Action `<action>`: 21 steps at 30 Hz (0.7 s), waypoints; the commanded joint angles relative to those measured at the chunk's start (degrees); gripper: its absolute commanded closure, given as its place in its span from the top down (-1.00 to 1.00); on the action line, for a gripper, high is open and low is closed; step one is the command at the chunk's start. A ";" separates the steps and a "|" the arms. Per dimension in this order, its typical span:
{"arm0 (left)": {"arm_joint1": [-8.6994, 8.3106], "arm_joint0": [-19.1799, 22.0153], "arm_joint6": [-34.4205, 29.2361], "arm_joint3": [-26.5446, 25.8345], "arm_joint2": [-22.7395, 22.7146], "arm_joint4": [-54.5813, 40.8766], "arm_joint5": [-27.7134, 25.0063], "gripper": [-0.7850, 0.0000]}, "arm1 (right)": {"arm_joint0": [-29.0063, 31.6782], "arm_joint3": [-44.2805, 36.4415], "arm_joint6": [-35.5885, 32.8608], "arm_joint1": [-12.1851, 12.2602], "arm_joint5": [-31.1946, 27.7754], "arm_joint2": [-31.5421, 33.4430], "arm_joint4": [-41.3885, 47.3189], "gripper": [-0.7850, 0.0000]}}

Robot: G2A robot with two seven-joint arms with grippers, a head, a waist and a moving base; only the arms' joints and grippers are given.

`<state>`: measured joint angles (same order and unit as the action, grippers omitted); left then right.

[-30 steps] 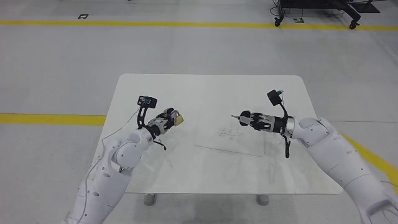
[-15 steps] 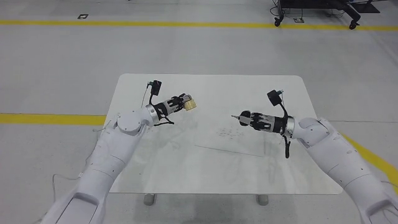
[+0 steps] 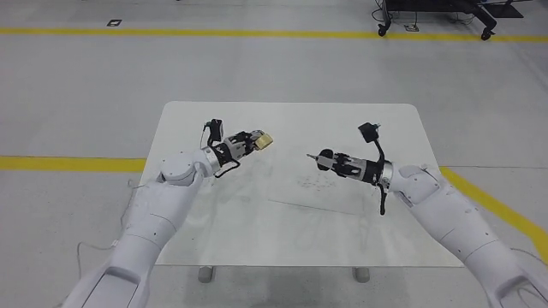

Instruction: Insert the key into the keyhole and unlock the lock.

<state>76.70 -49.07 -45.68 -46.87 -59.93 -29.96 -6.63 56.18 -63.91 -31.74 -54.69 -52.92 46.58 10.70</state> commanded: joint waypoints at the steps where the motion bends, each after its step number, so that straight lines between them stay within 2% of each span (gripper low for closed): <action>1: 1.18 1.27 -1.79 3.19 -0.07 -7.84 0.61 -1.00 | -0.43 0.39 1.24 -0.98 -0.76 -1.03 3.62 -1.00; 5: 3.47 4.91 -4.54 9.32 1.33 -15.08 1.35 -1.00 | -1.63 2.05 3.53 -3.12 -1.58 -3.37 7.22 -1.00; 10: 5.46 9.14 -6.07 15.44 3.29 -16.28 0.80 -1.00 | -3.29 4.43 5.24 -5.56 -1.72 -5.72 9.02 -1.00; 14: 5.63 9.94 -6.70 16.97 3.27 -16.25 0.33 -1.00 | -4.70 5.10 3.51 -6.94 -0.61 -7.06 10.43 -1.00; 21: 5.63 9.94 -6.70 16.97 3.27 -16.25 0.33 -1.00 | -4.70 5.10 3.51 -6.94 -0.61 -7.06 10.43 -1.00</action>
<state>82.33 -39.13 -52.38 -29.91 -56.67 -46.21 -6.30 51.48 -58.81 -28.23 -61.64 -53.53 39.52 21.13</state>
